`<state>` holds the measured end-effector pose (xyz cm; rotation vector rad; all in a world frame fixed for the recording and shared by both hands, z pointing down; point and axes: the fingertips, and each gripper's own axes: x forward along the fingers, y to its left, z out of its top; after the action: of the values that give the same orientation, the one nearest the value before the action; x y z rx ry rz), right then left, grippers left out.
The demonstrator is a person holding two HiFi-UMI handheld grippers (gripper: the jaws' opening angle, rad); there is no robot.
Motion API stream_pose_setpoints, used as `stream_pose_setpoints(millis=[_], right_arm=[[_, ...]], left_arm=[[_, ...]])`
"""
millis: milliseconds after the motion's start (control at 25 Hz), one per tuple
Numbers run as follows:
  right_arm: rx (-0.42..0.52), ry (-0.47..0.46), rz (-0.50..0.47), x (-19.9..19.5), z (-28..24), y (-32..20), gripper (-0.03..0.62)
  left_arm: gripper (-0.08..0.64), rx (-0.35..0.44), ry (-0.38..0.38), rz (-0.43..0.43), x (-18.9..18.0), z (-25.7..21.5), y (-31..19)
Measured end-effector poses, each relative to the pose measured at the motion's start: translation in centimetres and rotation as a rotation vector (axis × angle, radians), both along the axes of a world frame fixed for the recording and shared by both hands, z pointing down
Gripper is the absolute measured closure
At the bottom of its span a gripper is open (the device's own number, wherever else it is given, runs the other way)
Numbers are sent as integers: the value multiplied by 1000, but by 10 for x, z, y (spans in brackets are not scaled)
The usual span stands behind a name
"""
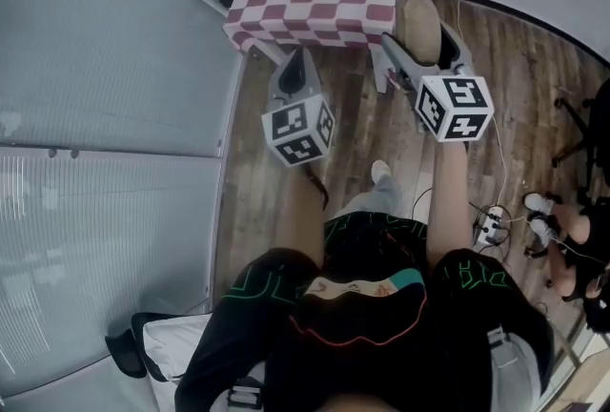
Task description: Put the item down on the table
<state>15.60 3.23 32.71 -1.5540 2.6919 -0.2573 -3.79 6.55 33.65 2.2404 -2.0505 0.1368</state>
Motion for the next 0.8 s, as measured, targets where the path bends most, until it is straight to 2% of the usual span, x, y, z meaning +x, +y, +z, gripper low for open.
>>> stream_pose_setpoints(millis=[240, 480, 720, 800], right_arm=[[-11, 52, -73, -32, 4, -36, 175], [-1, 105, -89, -40, -2, -74, 175], [-11, 132, -126, -55, -4, -104, 174], [-19, 128, -145, -63, -3, -110, 175]], left_arm=[[551, -8, 39, -18, -16, 10, -40], [551, -3, 80, -6, -13, 17, -79], [551, -5, 139, -53, -35, 24, -105], [551, -11, 132, -77, -44, 29, -105]])
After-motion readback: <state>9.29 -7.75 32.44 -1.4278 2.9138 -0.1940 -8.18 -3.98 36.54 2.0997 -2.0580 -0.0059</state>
